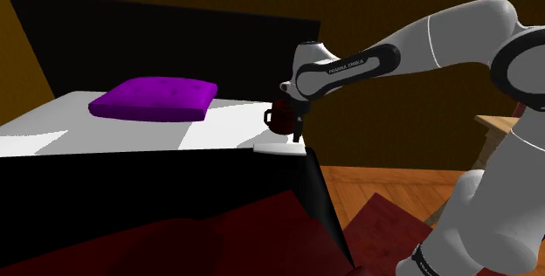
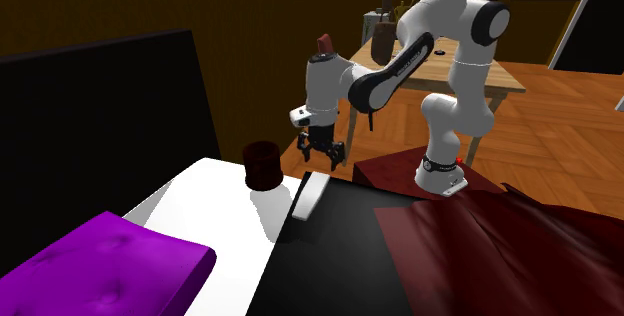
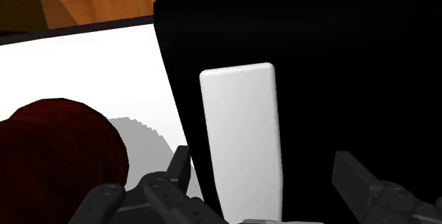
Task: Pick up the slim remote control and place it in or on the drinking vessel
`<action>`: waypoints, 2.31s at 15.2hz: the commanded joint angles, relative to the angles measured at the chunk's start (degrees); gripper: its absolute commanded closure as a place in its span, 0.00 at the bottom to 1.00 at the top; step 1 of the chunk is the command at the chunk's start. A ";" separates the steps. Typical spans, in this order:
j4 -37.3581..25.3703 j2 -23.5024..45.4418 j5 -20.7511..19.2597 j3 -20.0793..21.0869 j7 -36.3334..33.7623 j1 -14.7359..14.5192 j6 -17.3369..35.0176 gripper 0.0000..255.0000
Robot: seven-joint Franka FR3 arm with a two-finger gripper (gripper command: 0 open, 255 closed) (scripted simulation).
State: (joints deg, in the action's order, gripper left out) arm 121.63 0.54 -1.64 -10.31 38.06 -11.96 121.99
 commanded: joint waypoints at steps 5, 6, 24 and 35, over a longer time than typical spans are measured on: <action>-6.93 10.10 2.76 1.88 7.17 -1.07 3.23 0.00; -6.60 10.47 2.83 1.90 7.21 -1.05 3.93 0.00; -4.76 13.17 3.37 2.04 7.58 -0.89 8.43 1.00; -6.11 11.08 2.95 1.92 7.33 -0.99 5.02 1.00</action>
State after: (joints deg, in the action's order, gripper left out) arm 115.82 12.09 1.40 -8.36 45.42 -12.95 127.77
